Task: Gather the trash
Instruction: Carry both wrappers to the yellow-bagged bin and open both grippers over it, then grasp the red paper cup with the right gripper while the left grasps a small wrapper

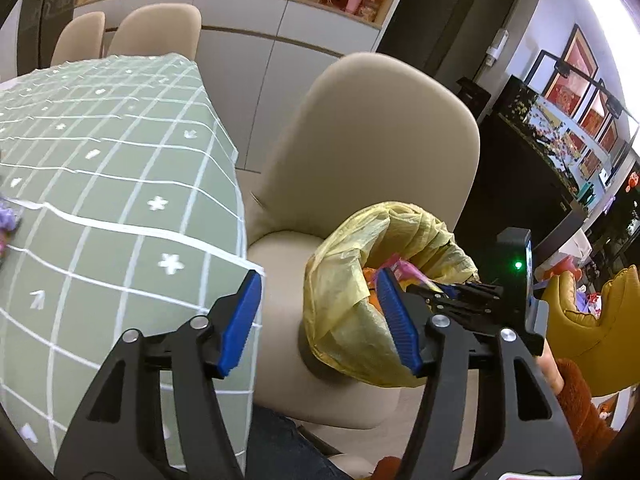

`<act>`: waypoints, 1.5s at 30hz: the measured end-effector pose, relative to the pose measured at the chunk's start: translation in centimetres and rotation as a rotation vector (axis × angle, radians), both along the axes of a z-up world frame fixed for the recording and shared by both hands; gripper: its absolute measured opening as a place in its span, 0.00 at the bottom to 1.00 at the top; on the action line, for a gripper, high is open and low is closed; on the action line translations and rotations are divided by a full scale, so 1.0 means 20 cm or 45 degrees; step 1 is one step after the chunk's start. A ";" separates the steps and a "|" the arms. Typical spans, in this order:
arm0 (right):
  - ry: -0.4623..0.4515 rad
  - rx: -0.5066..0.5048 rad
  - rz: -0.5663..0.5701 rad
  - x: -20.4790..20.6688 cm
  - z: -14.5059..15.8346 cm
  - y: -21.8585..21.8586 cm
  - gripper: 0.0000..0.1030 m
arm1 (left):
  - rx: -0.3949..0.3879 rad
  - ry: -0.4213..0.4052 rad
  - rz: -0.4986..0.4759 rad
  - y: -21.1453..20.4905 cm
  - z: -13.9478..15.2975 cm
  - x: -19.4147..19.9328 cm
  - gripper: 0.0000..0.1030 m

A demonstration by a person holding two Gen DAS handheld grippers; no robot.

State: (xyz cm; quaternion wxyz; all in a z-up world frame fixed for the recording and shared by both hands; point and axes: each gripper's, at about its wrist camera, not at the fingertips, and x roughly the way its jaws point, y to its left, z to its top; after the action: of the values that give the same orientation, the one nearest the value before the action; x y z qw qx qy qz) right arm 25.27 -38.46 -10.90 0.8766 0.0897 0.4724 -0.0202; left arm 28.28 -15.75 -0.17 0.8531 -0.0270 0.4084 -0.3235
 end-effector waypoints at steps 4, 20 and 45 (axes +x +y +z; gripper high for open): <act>-0.072 -0.055 -0.033 -0.05 0.09 0.01 0.50 | 0.009 -0.054 0.037 0.10 0.05 -0.03 0.56; -0.531 -0.092 0.295 -0.12 0.66 0.79 0.50 | 0.013 -0.259 0.375 1.04 0.24 -0.21 0.57; -0.534 -0.140 0.589 0.23 0.63 1.90 0.50 | -0.182 -0.107 0.892 2.09 0.10 0.11 0.22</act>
State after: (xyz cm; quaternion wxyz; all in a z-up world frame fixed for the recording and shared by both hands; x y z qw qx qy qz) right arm 29.92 -0.41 1.76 0.9397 -0.0656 0.2875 0.1732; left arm 30.49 25.96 1.73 0.9242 -0.2118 0.3154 -0.0399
